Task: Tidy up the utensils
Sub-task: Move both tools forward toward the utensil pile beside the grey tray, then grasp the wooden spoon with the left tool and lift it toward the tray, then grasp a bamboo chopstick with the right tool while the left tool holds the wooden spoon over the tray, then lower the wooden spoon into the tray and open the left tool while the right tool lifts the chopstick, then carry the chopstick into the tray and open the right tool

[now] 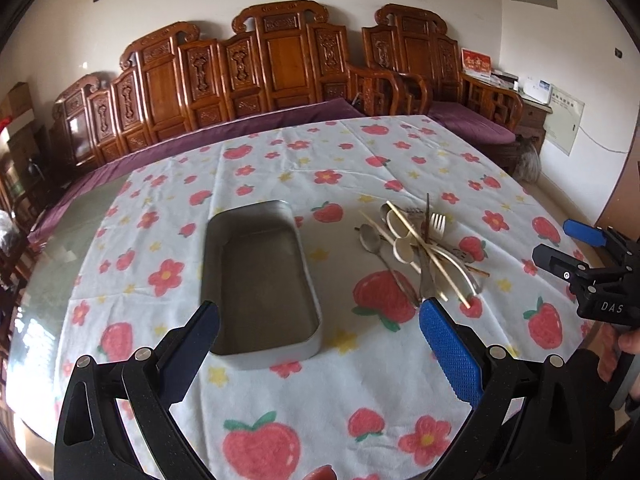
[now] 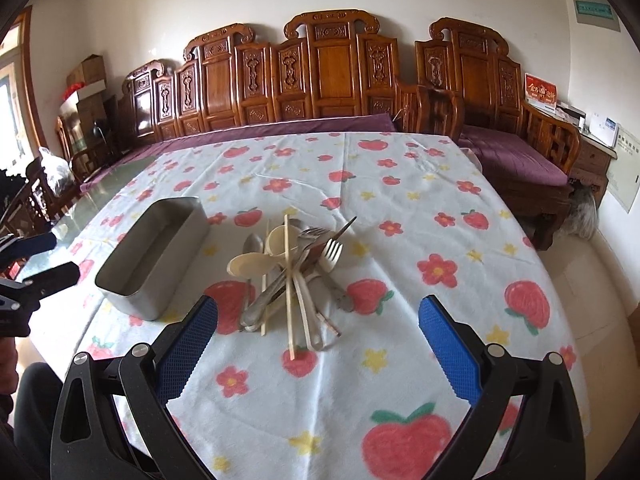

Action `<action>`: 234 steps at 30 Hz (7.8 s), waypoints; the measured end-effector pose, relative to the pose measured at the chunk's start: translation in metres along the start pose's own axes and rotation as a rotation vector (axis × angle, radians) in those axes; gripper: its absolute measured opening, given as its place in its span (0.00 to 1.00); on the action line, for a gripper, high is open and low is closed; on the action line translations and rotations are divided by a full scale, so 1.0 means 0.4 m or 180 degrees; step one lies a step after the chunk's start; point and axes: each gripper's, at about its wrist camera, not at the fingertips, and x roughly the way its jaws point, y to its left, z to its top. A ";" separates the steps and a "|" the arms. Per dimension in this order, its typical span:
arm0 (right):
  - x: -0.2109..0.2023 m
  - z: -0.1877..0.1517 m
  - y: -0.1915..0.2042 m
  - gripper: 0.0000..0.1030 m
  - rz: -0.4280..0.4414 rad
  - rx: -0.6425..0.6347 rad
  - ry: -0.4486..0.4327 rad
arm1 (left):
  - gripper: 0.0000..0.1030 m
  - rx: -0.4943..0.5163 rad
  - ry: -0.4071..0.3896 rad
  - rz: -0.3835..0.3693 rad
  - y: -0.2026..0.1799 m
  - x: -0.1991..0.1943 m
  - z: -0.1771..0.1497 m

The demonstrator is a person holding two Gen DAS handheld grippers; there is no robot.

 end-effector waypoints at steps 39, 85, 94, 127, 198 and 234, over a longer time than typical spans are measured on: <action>0.110 -0.043 -0.082 0.82 0.0126 -0.0101 0.0456 | 0.02 -0.0017 0.1017 -0.0874 -0.156 0.453 0.139; 0.362 0.075 -0.040 0.54 0.0272 -0.0597 0.0879 | 0.01 -0.0242 -0.0178 -0.0796 0.008 0.134 0.039; 0.432 0.060 -0.034 0.27 0.0424 -0.0602 0.1232 | 0.01 -0.0264 -0.0228 -0.0804 0.028 0.125 0.035; 0.404 0.049 0.041 0.06 0.0651 -0.1127 0.1448 | 0.01 -0.0320 -0.0275 -0.0692 0.054 0.112 0.038; 0.424 0.181 0.534 0.06 0.1191 -0.0352 0.1042 | 0.14 -0.0760 -0.0103 0.0058 0.409 0.122 0.014; 0.175 0.057 0.082 0.43 0.0149 -0.0294 0.0450 | 0.27 -0.0269 -0.0152 -0.0510 0.129 0.131 0.008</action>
